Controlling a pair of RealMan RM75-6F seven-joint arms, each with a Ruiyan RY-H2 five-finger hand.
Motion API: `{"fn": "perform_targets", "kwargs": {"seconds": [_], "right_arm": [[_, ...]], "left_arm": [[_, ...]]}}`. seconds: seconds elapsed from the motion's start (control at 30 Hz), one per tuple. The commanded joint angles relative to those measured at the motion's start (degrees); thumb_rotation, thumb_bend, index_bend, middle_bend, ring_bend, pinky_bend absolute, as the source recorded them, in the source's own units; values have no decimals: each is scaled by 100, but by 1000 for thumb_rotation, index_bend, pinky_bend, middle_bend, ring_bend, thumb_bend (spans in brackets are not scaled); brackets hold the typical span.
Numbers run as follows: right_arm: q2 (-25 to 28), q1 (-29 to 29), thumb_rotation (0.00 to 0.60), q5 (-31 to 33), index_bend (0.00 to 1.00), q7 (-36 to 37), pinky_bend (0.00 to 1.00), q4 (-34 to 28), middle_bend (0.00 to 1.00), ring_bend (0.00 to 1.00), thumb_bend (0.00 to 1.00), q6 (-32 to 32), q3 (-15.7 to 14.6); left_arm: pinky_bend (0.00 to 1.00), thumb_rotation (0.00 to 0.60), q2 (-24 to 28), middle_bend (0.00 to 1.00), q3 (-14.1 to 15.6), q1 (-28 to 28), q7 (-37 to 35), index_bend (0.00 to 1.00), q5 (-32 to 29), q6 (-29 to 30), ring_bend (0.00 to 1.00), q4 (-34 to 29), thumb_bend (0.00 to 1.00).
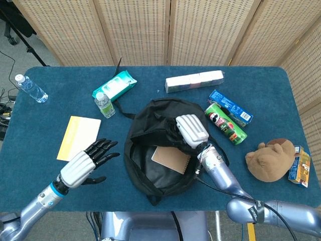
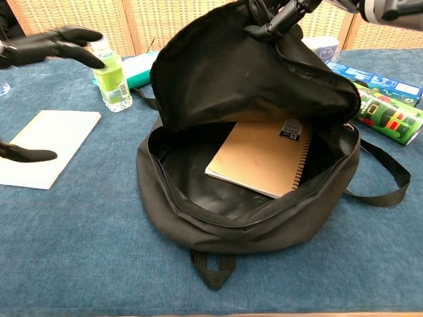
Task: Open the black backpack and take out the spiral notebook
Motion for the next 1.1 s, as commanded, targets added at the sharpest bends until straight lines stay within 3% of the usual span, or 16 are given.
{"fn": "perform_targets", "kwargs": {"seconds": [0.03, 0.3, 0.53, 0.87, 1.1], "right_arm": [[70, 50, 600, 82, 612, 12, 719, -40, 680, 600, 620, -14, -15], [208, 169, 600, 233, 612, 123, 719, -112, 680, 600, 622, 6, -36], [419, 212, 600, 383, 612, 499, 719, -358, 680, 600, 646, -201, 0], [572, 291, 600, 294, 612, 702, 719, -502, 680, 600, 646, -198, -98], [648, 341, 600, 328, 612, 780, 719, -479, 680, 600, 646, -182, -186]], "left_arm": [[89, 600, -250, 0, 13, -159, 46, 215, 73, -72, 58, 145, 157], [125, 600, -777, 0, -13, -491, -45, 243, 106, -135, 58, 414, 160], [125, 600, -1124, 0, -41, -843, -120, 255, -145, -633, 57, 401, 159], [125, 600, -1802, 0, -392, -1573, -5, 256, -740, -1672, 57, 698, 157], [125, 600, -2307, 0, -637, -1910, 140, 256, -1173, -2058, 57, 1081, 159]]}}
